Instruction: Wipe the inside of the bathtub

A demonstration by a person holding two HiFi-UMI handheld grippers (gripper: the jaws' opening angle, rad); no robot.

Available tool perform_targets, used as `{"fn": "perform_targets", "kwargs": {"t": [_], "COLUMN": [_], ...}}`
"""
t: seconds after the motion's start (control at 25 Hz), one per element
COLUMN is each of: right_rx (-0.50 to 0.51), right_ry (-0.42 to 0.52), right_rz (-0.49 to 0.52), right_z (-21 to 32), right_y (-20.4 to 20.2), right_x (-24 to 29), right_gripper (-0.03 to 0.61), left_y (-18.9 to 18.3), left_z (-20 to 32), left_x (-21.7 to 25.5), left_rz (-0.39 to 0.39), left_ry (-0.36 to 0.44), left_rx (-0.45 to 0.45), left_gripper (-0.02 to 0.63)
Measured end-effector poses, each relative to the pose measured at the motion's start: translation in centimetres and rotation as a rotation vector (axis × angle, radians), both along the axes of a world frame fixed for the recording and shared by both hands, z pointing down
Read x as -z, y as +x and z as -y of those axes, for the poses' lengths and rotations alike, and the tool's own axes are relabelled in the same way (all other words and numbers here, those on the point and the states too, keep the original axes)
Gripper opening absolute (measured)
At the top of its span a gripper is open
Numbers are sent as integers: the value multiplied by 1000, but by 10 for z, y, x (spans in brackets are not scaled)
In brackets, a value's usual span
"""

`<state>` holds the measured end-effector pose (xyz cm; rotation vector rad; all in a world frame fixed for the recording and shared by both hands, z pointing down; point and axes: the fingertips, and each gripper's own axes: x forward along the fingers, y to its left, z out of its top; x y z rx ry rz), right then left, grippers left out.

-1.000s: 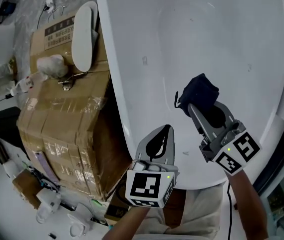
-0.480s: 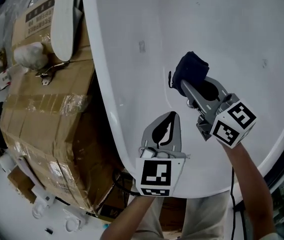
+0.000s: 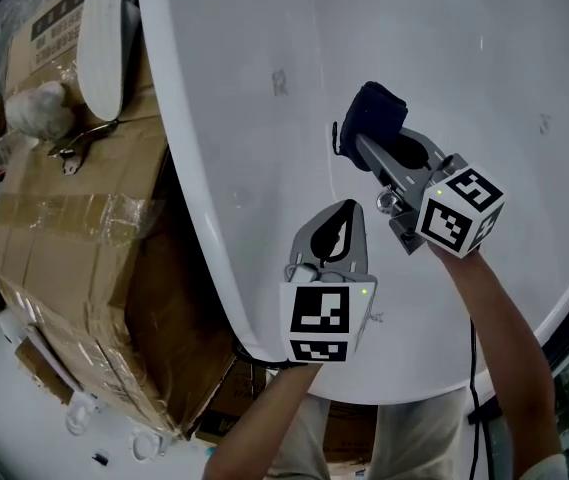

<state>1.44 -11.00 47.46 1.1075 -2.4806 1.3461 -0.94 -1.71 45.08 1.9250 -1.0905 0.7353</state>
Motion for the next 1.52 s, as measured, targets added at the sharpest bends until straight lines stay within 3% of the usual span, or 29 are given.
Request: {"fn": "perform_targets", "kwargs": {"t": [0.64, 0.92, 1.52], "right_rx": [43, 113, 219], "right_ry": [-145, -179, -278], "right_rz": [-22, -55, -92], "right_z": [7, 16, 26], "right_y": [-17, -29, -45], "right_x": [-118, -153, -205], "right_gripper": [49, 49, 49], "left_y": [-6, 0, 1], "left_z": [15, 32, 14], "left_x": [-107, -131, -158], "left_rz": [57, 66, 43], "left_ry": [-36, -9, -104], "left_rx": [-37, -43, 12], "left_gripper": [-2, -2, -2]}}
